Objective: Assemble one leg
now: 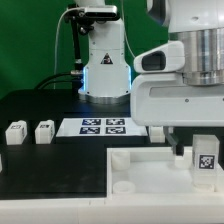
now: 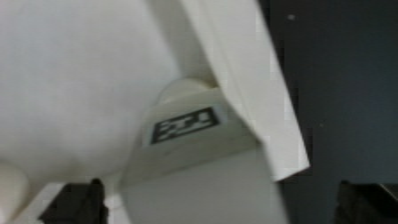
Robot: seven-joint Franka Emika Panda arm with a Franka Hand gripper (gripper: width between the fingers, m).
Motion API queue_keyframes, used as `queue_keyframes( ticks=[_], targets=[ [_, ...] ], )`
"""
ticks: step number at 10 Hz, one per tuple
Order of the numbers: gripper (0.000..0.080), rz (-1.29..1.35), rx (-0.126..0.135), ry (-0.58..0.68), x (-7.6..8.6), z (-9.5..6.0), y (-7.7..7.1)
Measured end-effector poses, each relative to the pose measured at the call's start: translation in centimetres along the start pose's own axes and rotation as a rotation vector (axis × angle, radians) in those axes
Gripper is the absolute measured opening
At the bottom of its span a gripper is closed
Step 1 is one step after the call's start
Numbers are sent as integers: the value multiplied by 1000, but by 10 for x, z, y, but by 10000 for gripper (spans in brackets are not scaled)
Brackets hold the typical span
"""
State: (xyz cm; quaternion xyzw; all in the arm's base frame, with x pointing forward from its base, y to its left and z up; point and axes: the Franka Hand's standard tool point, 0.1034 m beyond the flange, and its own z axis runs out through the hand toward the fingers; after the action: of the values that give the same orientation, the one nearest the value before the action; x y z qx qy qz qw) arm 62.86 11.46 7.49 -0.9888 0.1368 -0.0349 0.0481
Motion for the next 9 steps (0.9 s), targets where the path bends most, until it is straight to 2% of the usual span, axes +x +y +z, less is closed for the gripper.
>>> queue_keyframes(
  ticks=[1, 2, 3, 4, 5, 8, 9],
  targets=[
    [649, 6, 4, 6, 1, 1, 0],
    [526, 55, 4, 7, 0, 1, -1],
    [526, 51, 4, 7, 0, 1, -1],
    [387, 98, 7, 5, 0, 1, -1],
    [297, 197, 7, 3, 0, 1, 0],
    [297, 495, 13, -2, 3, 2, 5],
    [297, 672, 12, -5, 3, 2, 6]
  ],
)
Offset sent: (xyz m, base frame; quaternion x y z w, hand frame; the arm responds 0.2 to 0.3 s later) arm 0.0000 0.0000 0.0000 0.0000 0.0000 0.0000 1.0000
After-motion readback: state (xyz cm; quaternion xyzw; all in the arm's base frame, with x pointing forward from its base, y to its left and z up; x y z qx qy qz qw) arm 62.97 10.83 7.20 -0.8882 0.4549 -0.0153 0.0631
